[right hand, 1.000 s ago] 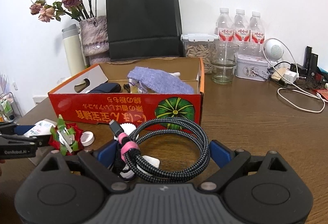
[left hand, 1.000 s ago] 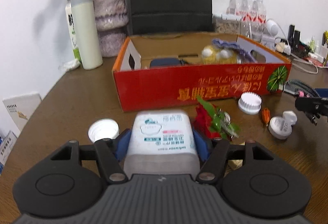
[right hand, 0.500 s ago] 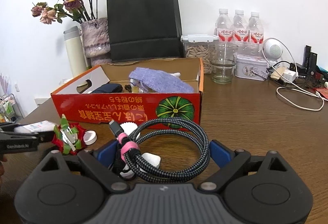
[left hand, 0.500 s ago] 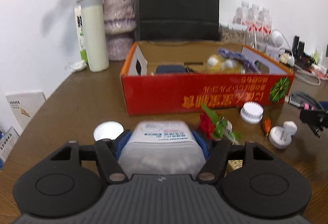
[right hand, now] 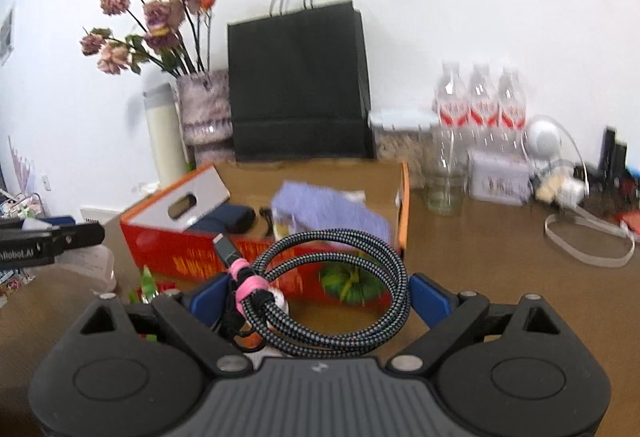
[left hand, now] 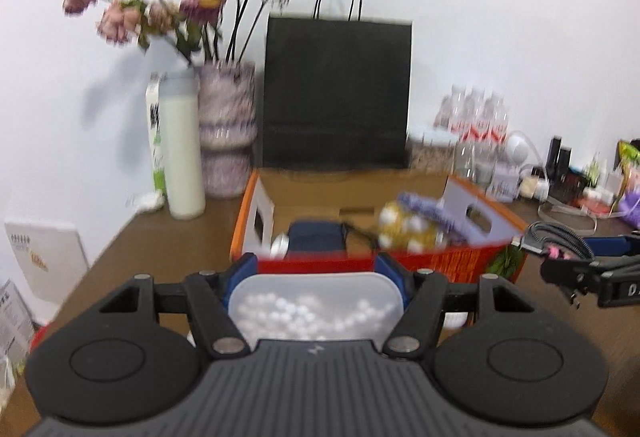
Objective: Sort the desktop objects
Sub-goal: 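Carry the cable and swab tub over the box with both grippers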
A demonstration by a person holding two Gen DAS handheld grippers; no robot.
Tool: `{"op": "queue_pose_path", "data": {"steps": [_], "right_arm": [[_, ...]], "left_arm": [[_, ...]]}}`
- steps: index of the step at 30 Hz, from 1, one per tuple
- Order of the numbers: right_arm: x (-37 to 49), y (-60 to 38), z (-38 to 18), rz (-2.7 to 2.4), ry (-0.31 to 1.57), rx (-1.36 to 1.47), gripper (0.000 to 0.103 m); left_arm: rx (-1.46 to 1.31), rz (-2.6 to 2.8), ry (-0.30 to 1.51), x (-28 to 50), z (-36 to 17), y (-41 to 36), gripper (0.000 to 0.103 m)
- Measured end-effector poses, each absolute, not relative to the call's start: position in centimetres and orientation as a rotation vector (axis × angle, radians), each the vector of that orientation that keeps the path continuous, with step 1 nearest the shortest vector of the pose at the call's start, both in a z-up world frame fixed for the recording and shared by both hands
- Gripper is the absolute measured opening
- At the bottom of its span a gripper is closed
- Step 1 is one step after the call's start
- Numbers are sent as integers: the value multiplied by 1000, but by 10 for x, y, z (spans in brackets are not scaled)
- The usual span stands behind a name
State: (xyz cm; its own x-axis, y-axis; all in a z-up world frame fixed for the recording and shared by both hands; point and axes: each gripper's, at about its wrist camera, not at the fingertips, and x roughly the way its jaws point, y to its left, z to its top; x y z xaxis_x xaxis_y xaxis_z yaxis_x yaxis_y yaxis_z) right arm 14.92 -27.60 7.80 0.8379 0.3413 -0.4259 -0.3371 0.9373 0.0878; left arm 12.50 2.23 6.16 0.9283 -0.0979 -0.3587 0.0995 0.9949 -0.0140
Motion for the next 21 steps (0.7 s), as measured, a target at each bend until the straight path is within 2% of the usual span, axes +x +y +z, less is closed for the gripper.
{"op": "queue_pose_path", "data": {"steps": [10, 21], "right_arm": [[200, -248, 114, 387, 359, 2, 95], [300, -211, 79, 344, 420, 8, 95]], "left_arm": [[-43, -101, 231, 179, 102, 6, 66], [-24, -42, 294, 269, 66, -6, 66]]}}
